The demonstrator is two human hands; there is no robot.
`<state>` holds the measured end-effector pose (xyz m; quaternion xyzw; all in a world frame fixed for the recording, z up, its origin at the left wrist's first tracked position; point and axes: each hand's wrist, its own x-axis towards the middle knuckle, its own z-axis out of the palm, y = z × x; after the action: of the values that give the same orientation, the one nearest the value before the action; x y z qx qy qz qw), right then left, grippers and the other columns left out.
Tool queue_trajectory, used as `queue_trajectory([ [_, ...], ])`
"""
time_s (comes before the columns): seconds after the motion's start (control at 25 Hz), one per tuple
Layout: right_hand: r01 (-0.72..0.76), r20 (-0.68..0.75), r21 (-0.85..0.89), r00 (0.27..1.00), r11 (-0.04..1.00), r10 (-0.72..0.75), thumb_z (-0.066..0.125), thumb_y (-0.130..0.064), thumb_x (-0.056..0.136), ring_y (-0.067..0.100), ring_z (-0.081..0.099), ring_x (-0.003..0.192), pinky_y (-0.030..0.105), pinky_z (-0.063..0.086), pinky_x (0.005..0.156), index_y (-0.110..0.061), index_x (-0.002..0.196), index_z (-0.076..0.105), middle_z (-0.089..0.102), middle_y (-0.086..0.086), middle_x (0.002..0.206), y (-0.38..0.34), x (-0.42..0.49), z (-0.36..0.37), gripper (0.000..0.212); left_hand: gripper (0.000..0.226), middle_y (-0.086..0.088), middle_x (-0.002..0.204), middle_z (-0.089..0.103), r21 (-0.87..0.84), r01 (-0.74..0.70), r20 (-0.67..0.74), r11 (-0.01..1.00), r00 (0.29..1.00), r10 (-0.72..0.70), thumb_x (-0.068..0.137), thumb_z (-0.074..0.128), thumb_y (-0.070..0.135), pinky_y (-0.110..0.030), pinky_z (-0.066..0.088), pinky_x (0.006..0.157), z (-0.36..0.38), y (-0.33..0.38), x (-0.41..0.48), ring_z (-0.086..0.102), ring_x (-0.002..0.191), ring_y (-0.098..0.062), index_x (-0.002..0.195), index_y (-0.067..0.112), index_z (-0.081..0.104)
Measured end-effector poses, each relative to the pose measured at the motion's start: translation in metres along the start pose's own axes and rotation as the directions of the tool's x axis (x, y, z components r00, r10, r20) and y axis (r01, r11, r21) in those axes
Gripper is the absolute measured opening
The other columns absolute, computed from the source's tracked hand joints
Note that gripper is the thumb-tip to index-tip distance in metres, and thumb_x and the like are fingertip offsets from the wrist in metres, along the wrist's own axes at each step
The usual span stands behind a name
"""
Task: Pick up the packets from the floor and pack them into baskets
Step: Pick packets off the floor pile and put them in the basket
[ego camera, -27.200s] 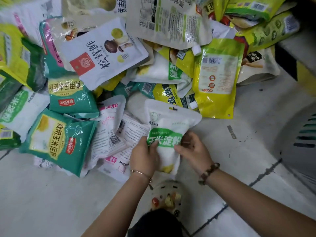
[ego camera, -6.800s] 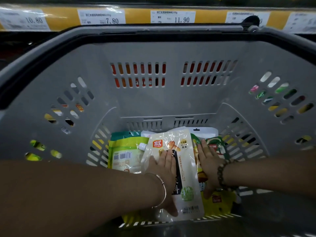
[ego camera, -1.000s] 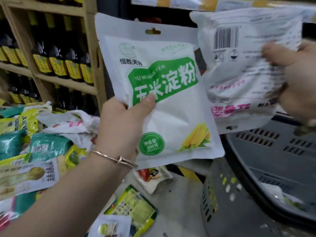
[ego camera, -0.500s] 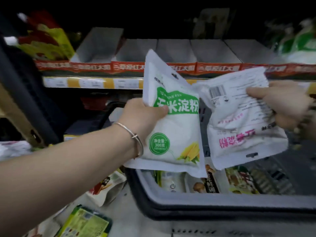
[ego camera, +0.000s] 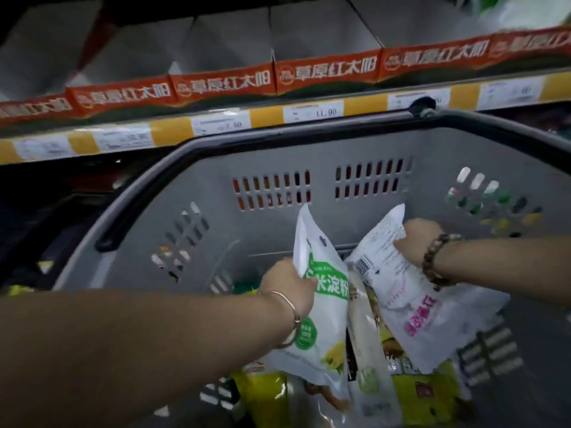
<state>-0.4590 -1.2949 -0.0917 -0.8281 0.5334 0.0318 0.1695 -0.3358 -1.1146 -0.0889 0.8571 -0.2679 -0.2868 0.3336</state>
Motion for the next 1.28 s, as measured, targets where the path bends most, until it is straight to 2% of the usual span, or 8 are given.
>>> queue_trajectory([
  [0.28, 0.053, 0.102, 0.017, 0.993, 0.998, -0.055, 0.041, -0.015, 0.098, 0.029, 0.056, 0.105, 0.031, 0.043, 0.087, 0.003, 0.113, 0.060, 0.062, 0.015, 0.111, 0.009, 0.020, 0.020, 0.030, 0.035, -0.019, 0.114, 0.062, -0.085, 0.163, -0.040, 0.983, 0.985, -0.167, 0.088, 0.062, 0.021, -0.036, 0.048, 0.086, 0.037, -0.029, 0.025, 0.058, 0.103, -0.034, 0.115, 0.001, 0.052],
  [0.48, 0.106, 0.037, -0.125, 0.994, 0.986, -0.102, 0.048, -0.016, 0.095, 0.031, 0.054, 0.107, 0.034, 0.042, 0.083, 0.000, 0.123, 0.045, 0.054, 0.018, 0.122, -0.003, 0.011, -0.003, 0.032, 0.079, -0.017, 0.139, 0.040, 0.064, 0.209, 0.009, 0.976, 0.978, -0.210, 0.084, 0.068, 0.027, -0.035, 0.040, 0.094, 0.026, -0.034, 0.032, 0.046, 0.122, -0.033, 0.140, 0.003, 0.019],
  [0.6, 0.296, -0.198, -0.250, 0.917, 0.922, -0.347, 0.051, -0.019, 0.089, 0.026, 0.048, 0.109, 0.036, 0.041, 0.085, -0.010, 0.121, 0.039, 0.047, 0.011, 0.122, -0.012, 0.008, -0.018, 0.035, 0.102, -0.008, 0.156, 0.002, 0.484, -0.103, -0.021, 0.869, 0.991, 0.130, 0.079, 0.069, 0.043, -0.038, 0.020, 0.113, 0.016, -0.020, 0.034, 0.011, 0.143, -0.028, 0.149, 0.018, -0.001],
  [0.64, 0.391, -0.156, -0.322, 0.876, 0.862, -0.456, 0.052, -0.022, 0.088, 0.024, 0.045, 0.114, 0.036, 0.040, 0.092, -0.013, 0.124, 0.039, 0.044, 0.009, 0.126, -0.012, 0.006, -0.017, 0.040, 0.104, -0.005, 0.157, -0.006, 0.579, -0.247, 0.076, 0.777, 0.965, 0.251, 0.077, 0.066, 0.052, -0.040, 0.013, 0.115, 0.016, -0.017, 0.034, 0.001, 0.145, -0.026, 0.149, 0.023, -0.002],
  [0.72, 0.508, 0.054, -0.416, 0.842, 0.754, -0.537, 0.054, -0.031, 0.085, 0.024, 0.035, 0.127, 0.036, 0.032, 0.106, -0.016, 0.136, 0.032, 0.034, 0.009, 0.139, -0.008, -0.001, 0.001, 0.057, 0.110, -0.004, 0.157, -0.014, 0.649, -0.380, 0.306, 0.659, 0.924, 0.232, 0.071, 0.062, 0.067, -0.047, 0.003, 0.117, 0.022, -0.014, 0.029, -0.011, 0.145, -0.026, 0.149, 0.028, -0.004],
  [0.88, 0.508, 0.346, -0.505, 0.860, 0.698, -0.375, 0.055, -0.048, 0.082, 0.025, -0.018, 0.144, 0.046, -0.004, 0.116, -0.024, 0.150, -0.006, -0.023, 0.008, 0.155, 0.008, 0.001, 0.034, 0.094, 0.123, -0.007, 0.153, -0.028, 0.720, -0.447, 0.531, 0.530, 0.847, -0.008, 0.067, 0.059, 0.075, -0.057, -0.008, 0.113, 0.032, -0.030, 0.023, -0.022, 0.142, -0.031, 0.146, 0.025, -0.021],
  [1.08, 0.474, 0.613, -0.428, 0.778, 0.770, -0.139, 0.079, -0.044, 0.069, 0.028, -0.021, 0.142, 0.046, 0.003, 0.118, -0.025, 0.140, -0.034, -0.038, 0.010, 0.148, 0.012, 0.009, 0.046, 0.134, 0.120, -0.012, 0.150, -0.033, 0.764, -0.474, 0.556, 0.437, 0.828, -0.074, 0.073, 0.053, 0.074, -0.061, 0.006, 0.112, 0.033, -0.040, 0.021, -0.020, 0.141, -0.036, 0.142, 0.019, -0.030],
  [1.28, 0.438, 0.607, -0.486, 0.792, 0.756, -0.069, 0.083, -0.049, 0.059, 0.028, -0.021, 0.142, 0.056, -0.002, 0.114, -0.024, 0.135, -0.040, -0.041, 0.009, 0.146, 0.006, 0.005, 0.062, 0.146, 0.119, -0.016, 0.148, -0.034, 0.811, -0.462, 0.542, 0.358, 0.824, -0.166, 0.076, 0.055, 0.069, -0.061, 0.006, 0.113, 0.041, -0.028, 0.026, -0.019, 0.141, -0.039, 0.142, 0.015, -0.029],
])
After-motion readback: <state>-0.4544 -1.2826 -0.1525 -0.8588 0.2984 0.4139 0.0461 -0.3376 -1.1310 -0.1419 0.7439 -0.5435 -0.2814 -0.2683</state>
